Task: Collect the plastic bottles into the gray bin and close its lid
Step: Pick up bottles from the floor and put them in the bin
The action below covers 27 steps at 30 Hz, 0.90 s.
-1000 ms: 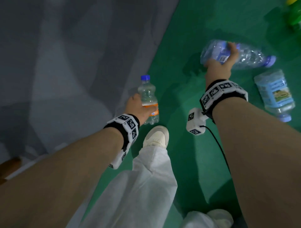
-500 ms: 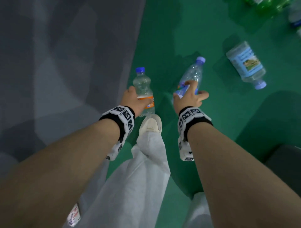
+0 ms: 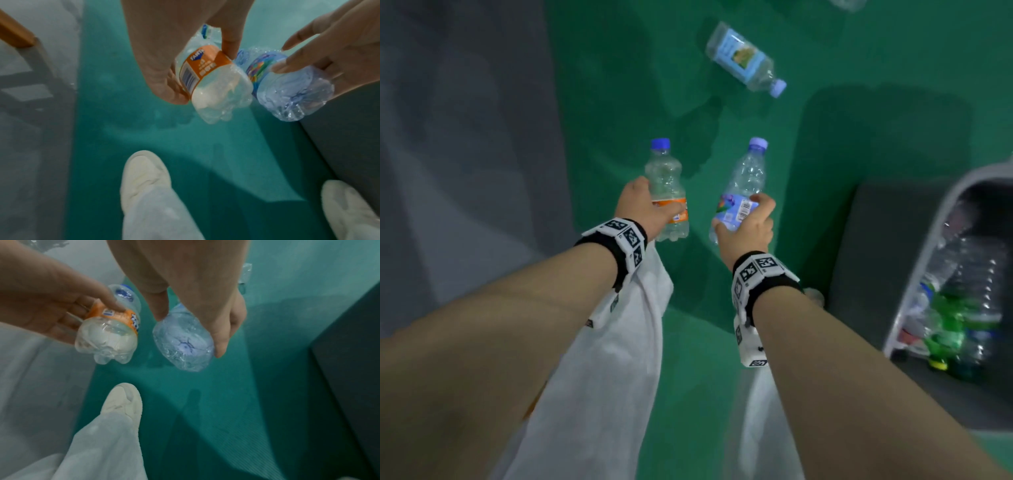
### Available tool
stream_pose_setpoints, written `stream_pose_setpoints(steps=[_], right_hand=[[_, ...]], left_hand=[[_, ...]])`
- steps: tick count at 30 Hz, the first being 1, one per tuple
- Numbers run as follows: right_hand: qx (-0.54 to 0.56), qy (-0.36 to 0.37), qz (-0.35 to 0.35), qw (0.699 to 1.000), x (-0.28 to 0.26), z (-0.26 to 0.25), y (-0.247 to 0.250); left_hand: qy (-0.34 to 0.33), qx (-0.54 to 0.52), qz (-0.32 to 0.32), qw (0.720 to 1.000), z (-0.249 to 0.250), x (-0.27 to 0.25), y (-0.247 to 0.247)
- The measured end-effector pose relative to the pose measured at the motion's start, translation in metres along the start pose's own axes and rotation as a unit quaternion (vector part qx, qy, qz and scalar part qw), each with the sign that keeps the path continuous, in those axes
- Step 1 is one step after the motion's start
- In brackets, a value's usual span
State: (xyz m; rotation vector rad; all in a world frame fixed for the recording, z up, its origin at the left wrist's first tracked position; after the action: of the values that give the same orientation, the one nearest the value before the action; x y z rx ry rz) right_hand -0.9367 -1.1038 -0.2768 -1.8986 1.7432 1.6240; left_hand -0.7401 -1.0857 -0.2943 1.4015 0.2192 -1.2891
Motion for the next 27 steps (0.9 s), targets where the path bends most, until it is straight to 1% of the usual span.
stream_pose_setpoints(steps=[2,7,10,12,15,17,20,22,24,27], right_hand=[[0.018,0.002,0.019,1.0,-0.011,0.02,0.033],[0.033,0.04,0.077,0.996,-0.038,0.053,0.114],[0.032,0.06,0.102,0.992,-0.049,0.068,0.155],[0.04,0.071,0.127,0.989,-0.053,0.087,0.194],[0.048,0.062,0.153,0.985,-0.057,0.118,0.236],[0.074,0.028,0.165,0.983,-0.059,0.144,0.26],[0.127,-0.055,0.208,0.968,-0.066,0.19,0.288],[0.161,-0.123,0.243,0.949,-0.071,0.226,0.304],[0.192,-0.2,0.273,0.921,-0.077,0.266,0.319],[0.22,-0.29,0.294,0.884,-0.085,0.32,0.334]], left_hand=[[-0.042,0.007,-0.01,0.999,0.033,-0.026,-0.022],[-0.115,0.04,-0.023,0.992,0.1,-0.088,-0.07],[-0.141,0.054,-0.027,0.988,0.129,-0.121,-0.091],[-0.163,0.056,-0.035,0.984,0.157,-0.149,-0.112],[-0.189,0.045,-0.052,0.98,0.19,-0.183,-0.139],[-0.216,0.049,-0.073,0.972,0.211,-0.206,-0.161],[-0.249,0.066,-0.114,0.959,0.237,-0.24,-0.196],[-0.273,0.08,-0.142,0.948,0.252,-0.262,-0.225],[-0.302,0.128,-0.172,0.929,0.265,-0.281,-0.258],[-0.317,0.204,-0.208,0.903,0.271,-0.297,-0.307]])
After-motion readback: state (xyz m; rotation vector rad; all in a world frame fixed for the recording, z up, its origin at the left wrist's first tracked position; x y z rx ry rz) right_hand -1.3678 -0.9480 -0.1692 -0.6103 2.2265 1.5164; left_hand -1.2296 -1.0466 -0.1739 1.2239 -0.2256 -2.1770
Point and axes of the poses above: each hand's wrist, its own x-axis towards the middle knuckle, its own y-axis out of the back of the hand, z = x × y, the point moved 6 cm from there along x, towards the middle knuckle, and after that the axes turned 5 degrees about x, right-handed, at the moved point
